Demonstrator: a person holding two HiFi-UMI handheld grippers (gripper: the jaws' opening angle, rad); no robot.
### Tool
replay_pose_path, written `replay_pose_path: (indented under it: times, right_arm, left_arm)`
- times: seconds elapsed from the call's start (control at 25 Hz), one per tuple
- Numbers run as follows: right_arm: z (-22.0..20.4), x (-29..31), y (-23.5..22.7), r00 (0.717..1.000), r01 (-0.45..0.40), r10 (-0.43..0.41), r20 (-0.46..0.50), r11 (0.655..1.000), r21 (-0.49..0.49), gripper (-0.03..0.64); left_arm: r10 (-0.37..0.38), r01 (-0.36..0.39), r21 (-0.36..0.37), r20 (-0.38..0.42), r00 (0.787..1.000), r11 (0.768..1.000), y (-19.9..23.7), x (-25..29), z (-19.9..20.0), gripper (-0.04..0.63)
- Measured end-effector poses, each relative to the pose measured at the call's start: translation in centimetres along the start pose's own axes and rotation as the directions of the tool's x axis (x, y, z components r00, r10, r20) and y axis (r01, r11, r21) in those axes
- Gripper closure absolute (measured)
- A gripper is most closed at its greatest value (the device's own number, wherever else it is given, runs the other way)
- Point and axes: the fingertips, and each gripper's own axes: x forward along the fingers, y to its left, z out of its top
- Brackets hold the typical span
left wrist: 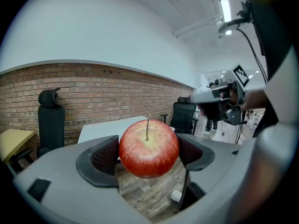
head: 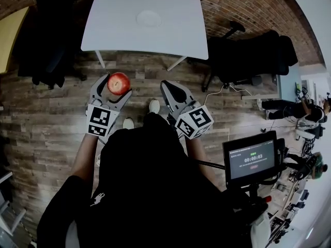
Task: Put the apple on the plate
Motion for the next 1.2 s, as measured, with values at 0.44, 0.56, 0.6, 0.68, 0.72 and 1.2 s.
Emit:
replay_pose_path:
  times: [0.44,0.56,0.6,0.68,0.72,1.2]
  right_arm:
    - [-0.9,0.3,-1.5,1.0,-0.011,0.011,0.007,1.0,0.005,0.614]
    - [-0.6,0.6,-5.1,1.0,-0.016,0.015,0.012,1.0,0.025,0.614]
    - [-0.5,0.7,-6.8,1.0,-0.018,0.018,0.011,0.999,0.034,0.614]
    - [-0.3,1.1,-9.8,1.0,-0.024,0.023,0.008,0.998,0.052,0.613]
    - [-0.2,1.2,-10.8,1.0,-0.028,0.028,0.007,0.998,0.057,0.614]
    - [1.6,2.9,-9.6,0.991,-0.129,0.128,0.041,0.992,0.012,0.614]
  left_arm:
    - [0.001,-0.001,0.001,-0.011,1.0,1.0,-0.6,1.6,-0.8,0.201]
    - [-0.003,0.003,0.014,-0.027,1.0,1.0,-1.1,5.0,0.3,0.201]
    - [-0.002,0.002,0.018,-0.033,0.999,1.0,-1.2,6.7,0.9,0.201]
    - [0.004,-0.003,0.022,-0.043,0.999,1.0,-1.3,9.6,2.0,0.201]
    - [0.007,-0.006,0.023,-0.046,0.999,1.0,-1.3,10.5,2.3,0.201]
    - [0.09,-0.089,0.03,-0.016,0.996,0.996,-0.8,8.7,3.8,0.201]
